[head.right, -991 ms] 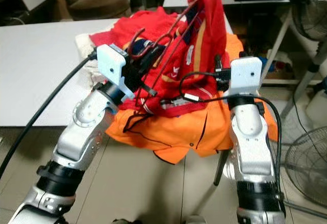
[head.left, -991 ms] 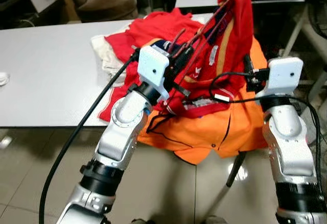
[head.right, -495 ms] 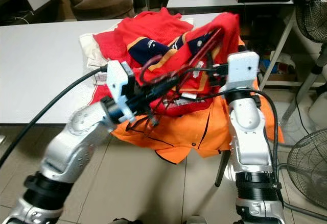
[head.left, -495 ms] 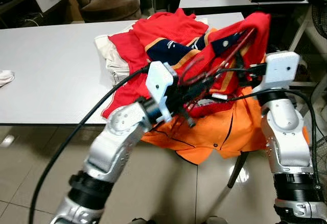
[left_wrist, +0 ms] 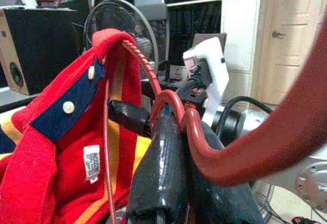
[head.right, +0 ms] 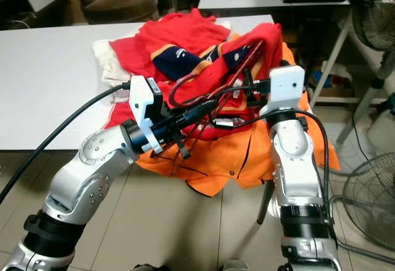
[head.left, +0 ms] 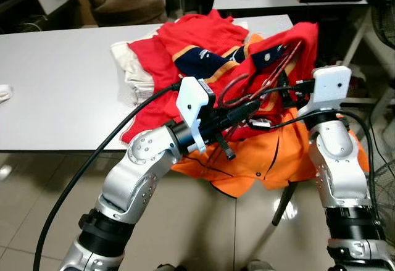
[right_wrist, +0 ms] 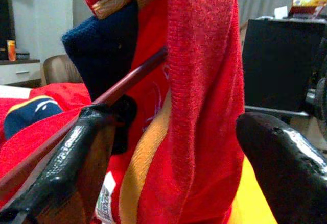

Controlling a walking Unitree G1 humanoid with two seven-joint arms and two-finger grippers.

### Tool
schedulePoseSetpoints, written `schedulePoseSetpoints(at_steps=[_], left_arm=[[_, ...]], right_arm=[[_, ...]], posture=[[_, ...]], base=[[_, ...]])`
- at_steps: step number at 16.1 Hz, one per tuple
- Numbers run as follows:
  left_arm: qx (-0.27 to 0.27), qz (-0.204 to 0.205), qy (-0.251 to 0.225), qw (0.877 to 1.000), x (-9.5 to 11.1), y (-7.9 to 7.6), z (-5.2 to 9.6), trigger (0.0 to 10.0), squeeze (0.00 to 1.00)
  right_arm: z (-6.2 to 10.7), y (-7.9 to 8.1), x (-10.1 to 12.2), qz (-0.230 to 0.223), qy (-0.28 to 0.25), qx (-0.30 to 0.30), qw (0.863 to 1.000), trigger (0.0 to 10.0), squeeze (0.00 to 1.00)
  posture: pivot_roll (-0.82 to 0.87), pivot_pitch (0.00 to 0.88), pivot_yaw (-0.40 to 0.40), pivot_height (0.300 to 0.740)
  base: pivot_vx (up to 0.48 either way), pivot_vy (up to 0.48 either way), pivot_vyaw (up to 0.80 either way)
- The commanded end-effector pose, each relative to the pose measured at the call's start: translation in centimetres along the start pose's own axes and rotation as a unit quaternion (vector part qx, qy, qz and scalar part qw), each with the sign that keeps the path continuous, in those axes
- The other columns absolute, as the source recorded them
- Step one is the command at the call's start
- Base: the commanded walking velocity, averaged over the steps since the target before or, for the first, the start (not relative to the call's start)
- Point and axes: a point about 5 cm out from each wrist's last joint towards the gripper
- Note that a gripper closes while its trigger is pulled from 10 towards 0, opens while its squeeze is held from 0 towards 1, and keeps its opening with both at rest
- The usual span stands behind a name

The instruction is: Hang hanger

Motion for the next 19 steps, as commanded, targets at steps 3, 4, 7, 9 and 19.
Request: schedulePoseSetpoints(at_steps=[3,4,7,9,19], left_arm=[[-0.053,0.005,-0.020,0.998,1.0,-1.3,-0.2,10.0,0.00],[-0.056,0.007,-0.019,0.998,0.9,-1.4,-0.2,10.0,0.00],[-0.060,0.008,-0.019,0.998,1.0,-1.4,-0.3,10.0,0.00],[-0.064,0.011,-0.018,0.998,1.0,-1.4,-0.4,10.0,0.00],[-0.068,0.015,-0.015,0.997,1.0,-1.4,-0.5,10.0,0.00]], right_arm=[[-1.1,0.6,0.4,0.002,-0.012,0.018,1.000,0.0,0.00],[-1.4,0.7,0.3,0.005,-0.012,0.020,1.000,0.0,0.00],[-1.7,0.9,0.2,-0.004,-0.008,0.026,1.000,0.0,0.00],[-2.0,1.1,0.0,-0.013,-0.009,0.027,1.000,0.0,0.00],[-1.6,2.1,0.4,-0.021,-0.028,0.050,0.998,0.0,0.00]], posture=[[-0.28,0.057,0.111,0.740],[-0.28,0.056,0.113,0.740],[-0.28,0.055,0.115,0.740],[-0.28,0.053,0.118,0.740],[-0.28,0.051,0.127,0.740]], base=[[0.000,0.000,0.00],[0.000,0.000,0.00],[0.000,0.000,0.00],[0.000,0.000,0.00],[0.000,0.000,0.00]])
Point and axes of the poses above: a point about 5 cm out from each wrist's last joint towards the gripper, its own z axis pointing back from the gripper into the wrist, its own x axis along the axis of the wrist's last joint, y = z × x, and after that the axes turned 4 degrees about -z, right-handed
